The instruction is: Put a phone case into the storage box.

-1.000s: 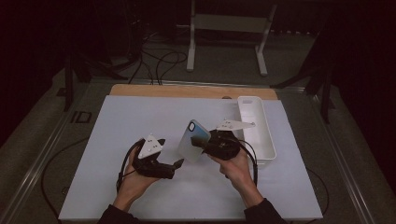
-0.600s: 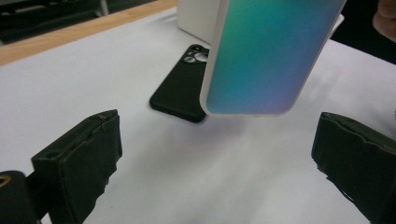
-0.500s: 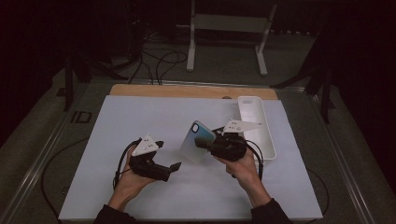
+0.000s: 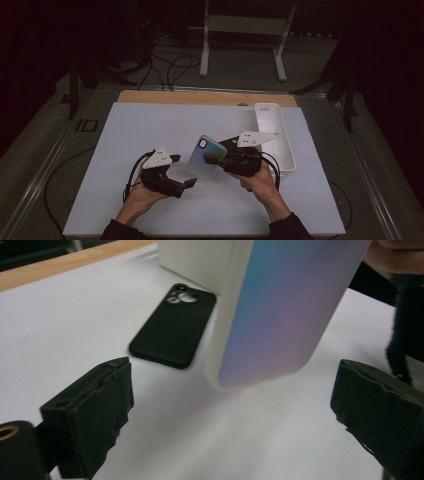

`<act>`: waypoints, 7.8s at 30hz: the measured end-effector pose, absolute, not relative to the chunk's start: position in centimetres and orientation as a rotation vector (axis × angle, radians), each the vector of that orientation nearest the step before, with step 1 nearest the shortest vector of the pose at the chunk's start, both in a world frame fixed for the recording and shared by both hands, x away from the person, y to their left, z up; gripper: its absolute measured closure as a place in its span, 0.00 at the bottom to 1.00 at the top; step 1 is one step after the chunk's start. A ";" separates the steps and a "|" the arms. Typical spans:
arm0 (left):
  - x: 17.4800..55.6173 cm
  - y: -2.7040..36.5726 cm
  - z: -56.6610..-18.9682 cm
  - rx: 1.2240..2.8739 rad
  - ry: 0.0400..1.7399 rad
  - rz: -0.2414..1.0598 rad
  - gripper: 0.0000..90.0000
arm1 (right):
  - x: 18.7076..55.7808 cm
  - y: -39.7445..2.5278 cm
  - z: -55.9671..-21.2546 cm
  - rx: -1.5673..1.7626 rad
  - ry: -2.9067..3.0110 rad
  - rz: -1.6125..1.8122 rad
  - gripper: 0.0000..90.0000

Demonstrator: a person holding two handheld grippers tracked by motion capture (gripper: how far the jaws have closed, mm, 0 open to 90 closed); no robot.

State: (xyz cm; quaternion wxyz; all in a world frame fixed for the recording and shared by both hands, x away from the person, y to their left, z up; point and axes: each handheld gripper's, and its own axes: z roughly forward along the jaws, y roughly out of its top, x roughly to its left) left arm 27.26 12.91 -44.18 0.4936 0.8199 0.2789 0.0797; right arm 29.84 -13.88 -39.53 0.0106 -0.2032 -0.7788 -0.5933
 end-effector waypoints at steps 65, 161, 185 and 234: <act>26.5 11.8 -44.5 1.967 0.769 0.332 0.95 | 29.3 -11.8 -38.8 -1.010 -2.582 -1.840 0.09; 22.6 24.3 -47.6 1.778 0.991 0.635 0.00 | 31.2 -14.8 -36.6 -1.372 -2.565 -1.927 0.19; 22.7 24.6 -48.8 1.758 1.016 0.668 0.00 | 33.6 -17.5 -34.1 -1.511 -2.589 -1.972 0.19; 22.5 24.7 -48.8 1.735 1.025 0.687 0.00 | 41.2 -22.0 -32.9 -1.931 -2.586 -1.860 0.19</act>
